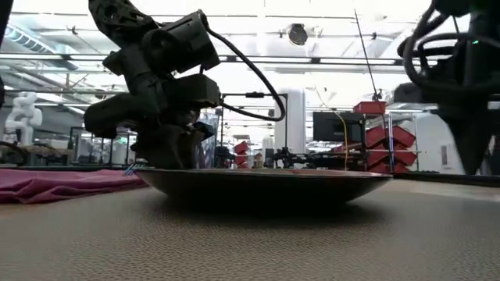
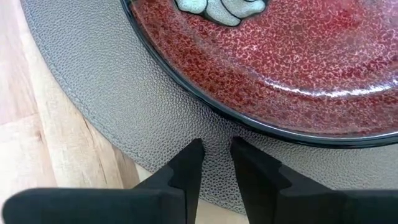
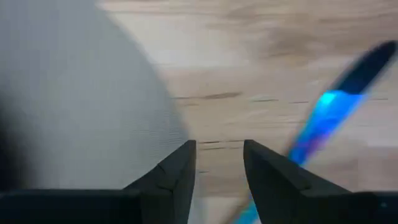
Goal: Set table place
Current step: Put the blue knife on the middle right of the table
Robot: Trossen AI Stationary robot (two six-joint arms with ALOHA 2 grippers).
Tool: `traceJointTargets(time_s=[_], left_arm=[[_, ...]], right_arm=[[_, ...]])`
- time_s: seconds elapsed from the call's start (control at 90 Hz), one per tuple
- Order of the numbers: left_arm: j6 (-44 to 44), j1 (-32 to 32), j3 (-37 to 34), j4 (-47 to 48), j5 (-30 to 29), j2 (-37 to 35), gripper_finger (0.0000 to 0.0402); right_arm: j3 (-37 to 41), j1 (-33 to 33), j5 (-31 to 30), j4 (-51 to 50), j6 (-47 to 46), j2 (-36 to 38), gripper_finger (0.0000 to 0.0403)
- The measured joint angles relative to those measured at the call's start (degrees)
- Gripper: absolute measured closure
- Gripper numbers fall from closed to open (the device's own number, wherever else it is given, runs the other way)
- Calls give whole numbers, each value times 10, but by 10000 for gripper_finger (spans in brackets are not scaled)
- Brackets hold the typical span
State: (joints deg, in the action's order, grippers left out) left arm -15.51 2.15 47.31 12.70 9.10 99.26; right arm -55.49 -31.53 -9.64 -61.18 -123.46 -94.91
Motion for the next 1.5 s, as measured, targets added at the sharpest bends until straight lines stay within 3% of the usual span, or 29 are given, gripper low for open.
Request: traceJointTargets(time_s=[0.189,0.267,0.522,0.967,1.5], left_arm=[[0,0,0,-1,1,0,323],[0,0,-1,-2,1,0,323],[1,0,-1,-4,1,0,323],[15,0,-1,-7,1,0,323],[16,0,-1,-15,1,0,323]], right_arm=[[29,0,92,-6,-29,1,279],[39,-1,101,0,-45,0,279],[61,12,50,94,-53,2,279],[61,2,22,68,-52,0,280],[60,8,-44,115,-26,0,280]])
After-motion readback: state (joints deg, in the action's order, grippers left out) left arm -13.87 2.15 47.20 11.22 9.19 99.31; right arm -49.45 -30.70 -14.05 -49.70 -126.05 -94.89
